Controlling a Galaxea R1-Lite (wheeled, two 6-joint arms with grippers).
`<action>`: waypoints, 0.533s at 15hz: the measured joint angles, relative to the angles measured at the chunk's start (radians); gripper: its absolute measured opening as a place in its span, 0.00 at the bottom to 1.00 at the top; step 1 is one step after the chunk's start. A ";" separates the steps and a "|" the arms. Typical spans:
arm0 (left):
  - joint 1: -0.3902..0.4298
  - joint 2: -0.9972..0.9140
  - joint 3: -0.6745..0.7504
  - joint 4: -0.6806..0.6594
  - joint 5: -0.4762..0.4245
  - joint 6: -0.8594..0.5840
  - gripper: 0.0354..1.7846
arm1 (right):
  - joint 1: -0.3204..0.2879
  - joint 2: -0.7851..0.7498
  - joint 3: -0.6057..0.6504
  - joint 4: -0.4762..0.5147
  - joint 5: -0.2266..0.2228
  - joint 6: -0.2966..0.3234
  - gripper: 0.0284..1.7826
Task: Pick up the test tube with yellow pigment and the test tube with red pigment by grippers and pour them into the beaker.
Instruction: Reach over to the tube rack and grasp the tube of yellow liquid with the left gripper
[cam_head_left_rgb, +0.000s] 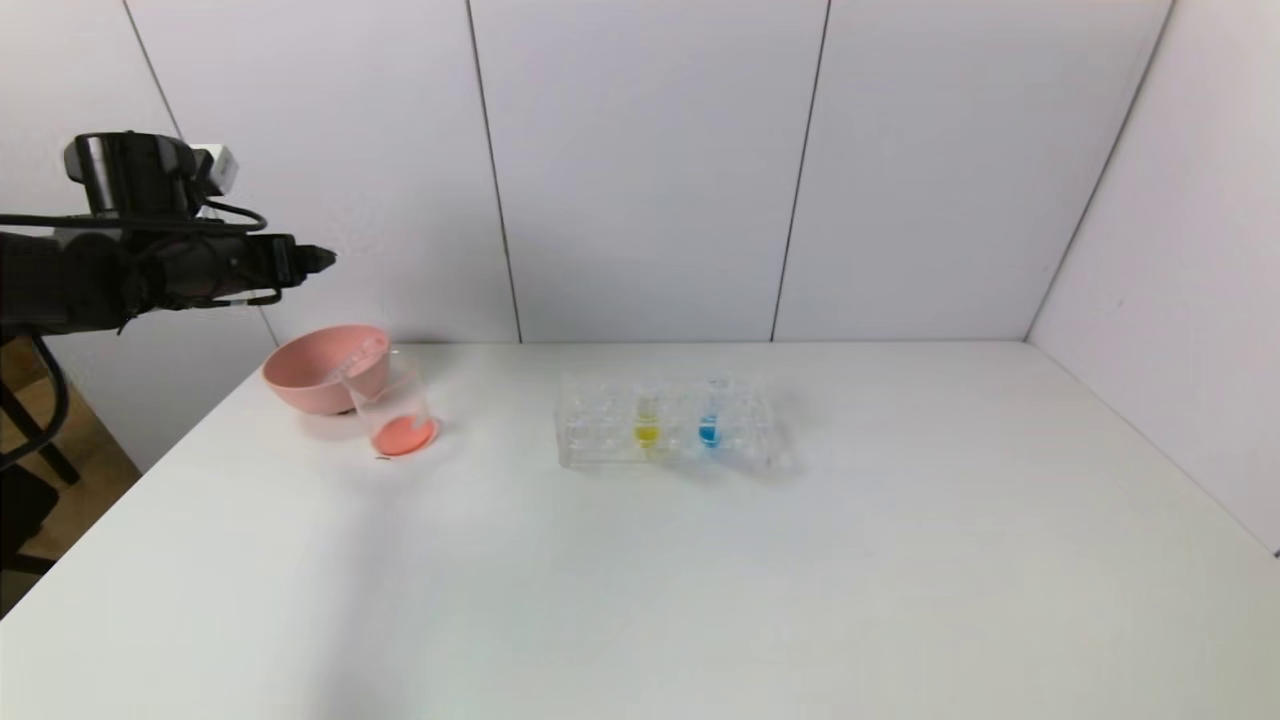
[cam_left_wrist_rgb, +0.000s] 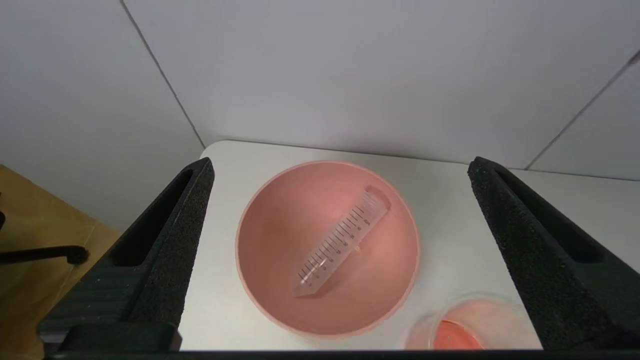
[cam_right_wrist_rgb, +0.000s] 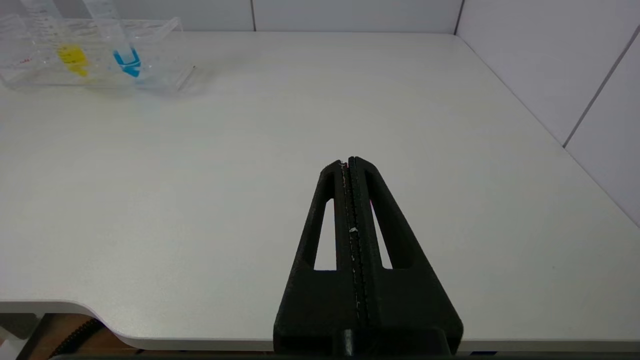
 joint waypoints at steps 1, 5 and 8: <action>-0.005 -0.040 0.055 -0.037 0.000 -0.004 0.99 | 0.000 0.000 0.000 0.000 0.000 0.000 0.05; -0.038 -0.232 0.234 -0.112 -0.002 -0.008 0.99 | 0.000 0.000 0.000 0.000 0.000 0.000 0.05; -0.074 -0.386 0.358 -0.115 -0.002 -0.006 0.99 | 0.000 0.000 0.000 0.000 0.000 0.000 0.05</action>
